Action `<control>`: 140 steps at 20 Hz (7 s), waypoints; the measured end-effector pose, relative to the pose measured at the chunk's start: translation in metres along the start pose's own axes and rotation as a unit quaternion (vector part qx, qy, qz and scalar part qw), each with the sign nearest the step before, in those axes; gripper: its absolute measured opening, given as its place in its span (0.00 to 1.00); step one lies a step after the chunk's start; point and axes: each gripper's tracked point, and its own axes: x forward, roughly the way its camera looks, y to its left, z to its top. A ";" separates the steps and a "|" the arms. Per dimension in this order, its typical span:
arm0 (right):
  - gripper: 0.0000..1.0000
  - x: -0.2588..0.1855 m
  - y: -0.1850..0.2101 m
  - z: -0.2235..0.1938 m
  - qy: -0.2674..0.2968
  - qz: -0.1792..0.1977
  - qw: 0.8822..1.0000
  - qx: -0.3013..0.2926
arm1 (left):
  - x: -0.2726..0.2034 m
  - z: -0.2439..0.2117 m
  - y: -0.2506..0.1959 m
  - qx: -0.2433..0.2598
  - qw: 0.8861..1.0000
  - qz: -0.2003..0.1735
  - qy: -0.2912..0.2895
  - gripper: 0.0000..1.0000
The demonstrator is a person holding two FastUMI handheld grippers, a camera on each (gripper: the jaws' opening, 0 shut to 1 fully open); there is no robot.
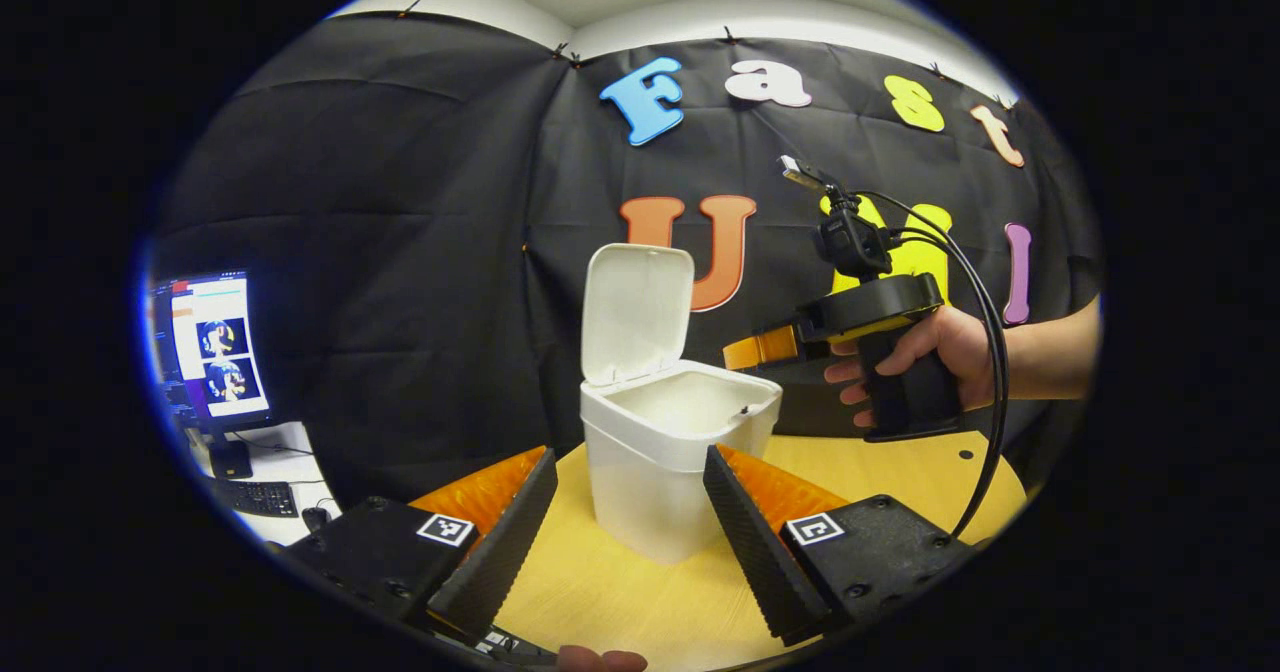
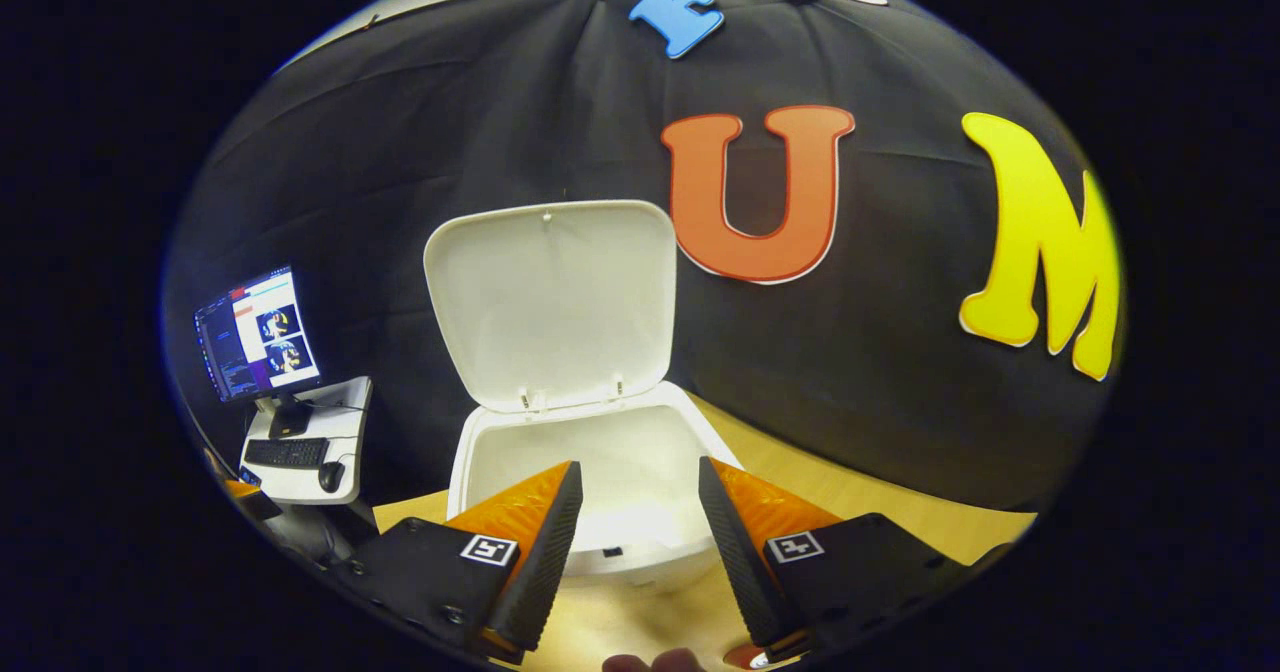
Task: Press the lid of the desktop garbage bin to open it, pick up the crumpled paper on the desktop and throw it into the bin, then pick up the pop can on the desktop and drop it into the bin, and finally close the garbage bin lid.
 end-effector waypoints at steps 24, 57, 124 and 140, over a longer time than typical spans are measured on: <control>0.90 -0.298 -0.206 -0.056 -0.147 -0.248 0.957 0.026 | 0.021 -0.076 -0.210 0.045 0.974 -0.219 0.026 0.97; 0.91 -0.358 -0.252 -0.216 -0.008 -0.305 0.948 0.090 | 0.110 -0.288 -0.283 0.088 0.960 -0.200 0.178 0.98; 0.91 -0.282 -0.188 -0.109 -0.094 -0.231 0.965 0.086 | 0.208 0.099 -0.037 0.032 0.993 0.109 0.003 0.93; 0.90 -0.290 -0.203 -0.034 -0.144 -0.216 0.963 0.078 | 0.269 0.193 0.023 -0.015 0.974 0.225 -0.017 0.92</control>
